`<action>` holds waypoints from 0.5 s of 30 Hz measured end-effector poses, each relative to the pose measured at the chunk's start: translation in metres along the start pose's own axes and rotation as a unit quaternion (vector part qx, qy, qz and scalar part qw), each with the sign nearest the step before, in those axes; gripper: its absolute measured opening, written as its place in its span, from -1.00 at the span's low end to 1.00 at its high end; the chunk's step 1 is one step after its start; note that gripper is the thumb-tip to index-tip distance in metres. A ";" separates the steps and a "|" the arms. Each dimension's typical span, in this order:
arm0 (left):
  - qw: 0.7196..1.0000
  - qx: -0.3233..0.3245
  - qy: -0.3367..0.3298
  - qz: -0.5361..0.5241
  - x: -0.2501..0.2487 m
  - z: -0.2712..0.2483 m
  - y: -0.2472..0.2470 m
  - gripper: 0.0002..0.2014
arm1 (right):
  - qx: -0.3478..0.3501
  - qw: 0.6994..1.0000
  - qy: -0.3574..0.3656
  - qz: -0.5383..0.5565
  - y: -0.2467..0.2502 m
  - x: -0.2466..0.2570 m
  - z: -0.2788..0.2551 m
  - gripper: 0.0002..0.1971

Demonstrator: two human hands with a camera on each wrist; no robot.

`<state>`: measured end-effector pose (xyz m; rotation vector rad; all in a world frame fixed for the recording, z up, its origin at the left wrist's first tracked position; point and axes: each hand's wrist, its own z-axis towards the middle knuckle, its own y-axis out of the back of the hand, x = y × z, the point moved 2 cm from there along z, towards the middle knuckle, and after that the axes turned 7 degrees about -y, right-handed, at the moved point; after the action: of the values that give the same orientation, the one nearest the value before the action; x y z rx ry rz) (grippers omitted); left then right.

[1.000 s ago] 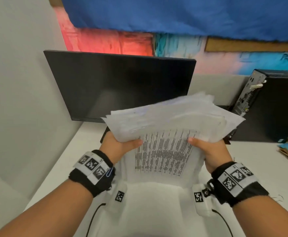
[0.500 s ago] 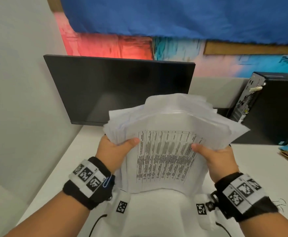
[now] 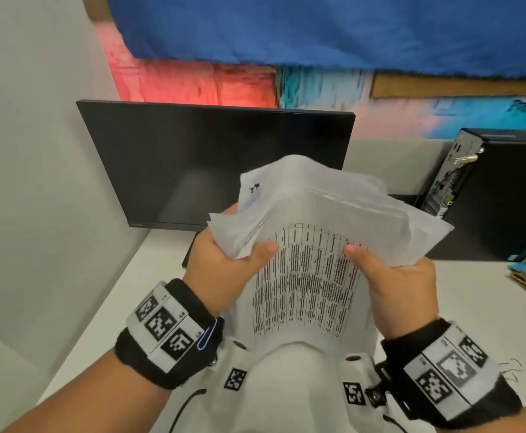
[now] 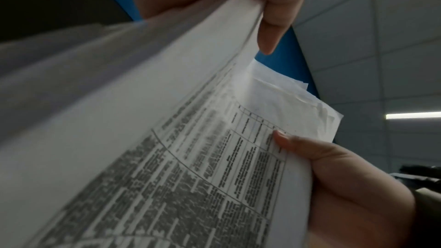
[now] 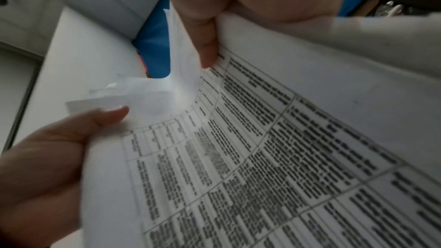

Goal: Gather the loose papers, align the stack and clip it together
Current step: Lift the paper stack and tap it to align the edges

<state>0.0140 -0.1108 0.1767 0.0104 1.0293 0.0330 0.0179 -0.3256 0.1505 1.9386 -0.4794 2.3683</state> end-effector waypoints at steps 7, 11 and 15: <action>0.996 -0.045 -0.071 -0.037 -0.015 -0.002 0.004 -0.53 | 0.048 0.998 -0.041 0.015 0.009 -0.010 -0.010 -0.68; 0.992 -0.105 -0.066 -0.015 -0.018 0.007 0.005 -0.71 | 0.082 0.995 -0.055 0.005 0.013 -0.020 -0.009 -0.66; 0.991 -0.118 -0.054 0.037 -0.015 0.015 0.005 -0.78 | 0.108 0.992 -0.068 0.010 0.014 -0.026 -0.006 -0.64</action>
<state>0.0187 -0.1061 0.1976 -0.1641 0.9104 0.2199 0.0148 -0.3330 0.1218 2.2048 -0.2578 2.3994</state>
